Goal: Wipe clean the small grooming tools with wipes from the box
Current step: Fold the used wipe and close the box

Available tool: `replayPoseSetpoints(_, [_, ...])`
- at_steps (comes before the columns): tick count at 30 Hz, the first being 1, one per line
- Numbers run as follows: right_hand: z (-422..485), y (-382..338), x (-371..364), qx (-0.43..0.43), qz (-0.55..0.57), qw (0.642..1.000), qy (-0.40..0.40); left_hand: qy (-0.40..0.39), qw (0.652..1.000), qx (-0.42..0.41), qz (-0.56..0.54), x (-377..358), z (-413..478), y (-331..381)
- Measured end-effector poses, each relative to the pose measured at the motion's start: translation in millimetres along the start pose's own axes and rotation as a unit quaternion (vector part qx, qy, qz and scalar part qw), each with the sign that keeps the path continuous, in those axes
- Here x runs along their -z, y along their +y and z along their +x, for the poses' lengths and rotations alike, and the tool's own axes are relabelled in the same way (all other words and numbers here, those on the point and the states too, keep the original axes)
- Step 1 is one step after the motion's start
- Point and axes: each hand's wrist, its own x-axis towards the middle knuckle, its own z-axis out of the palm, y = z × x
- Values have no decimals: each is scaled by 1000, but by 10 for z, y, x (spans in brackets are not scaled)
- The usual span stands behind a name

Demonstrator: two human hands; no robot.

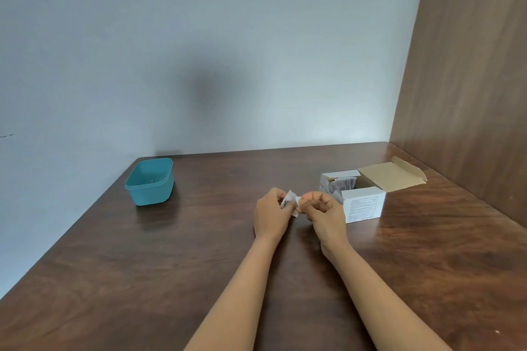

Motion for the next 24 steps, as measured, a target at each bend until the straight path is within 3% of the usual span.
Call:
replayPoseSetpoints(3, [-21,-33,12,-8,17,1000,-22,4,992,2,-129,89,-72,-14])
replayPoseSetpoints(7, [-52,-74,24,-24,16,999,-44,-90,970,18,-226,154,-112,-58])
replayPoseSetpoints(12, [-80,-102,58,-20,8,998,-51,-160,900,61,-400,267,-271,-45])
replayPoseSetpoints(16, [-92,-132,63,-12,-7,996,-84,-167,878,83,-441,298,-357,-39])
replayPoseSetpoints(24, [-122,-125,70,53,-67,990,-115,-185,888,92,-412,305,-382,-17])
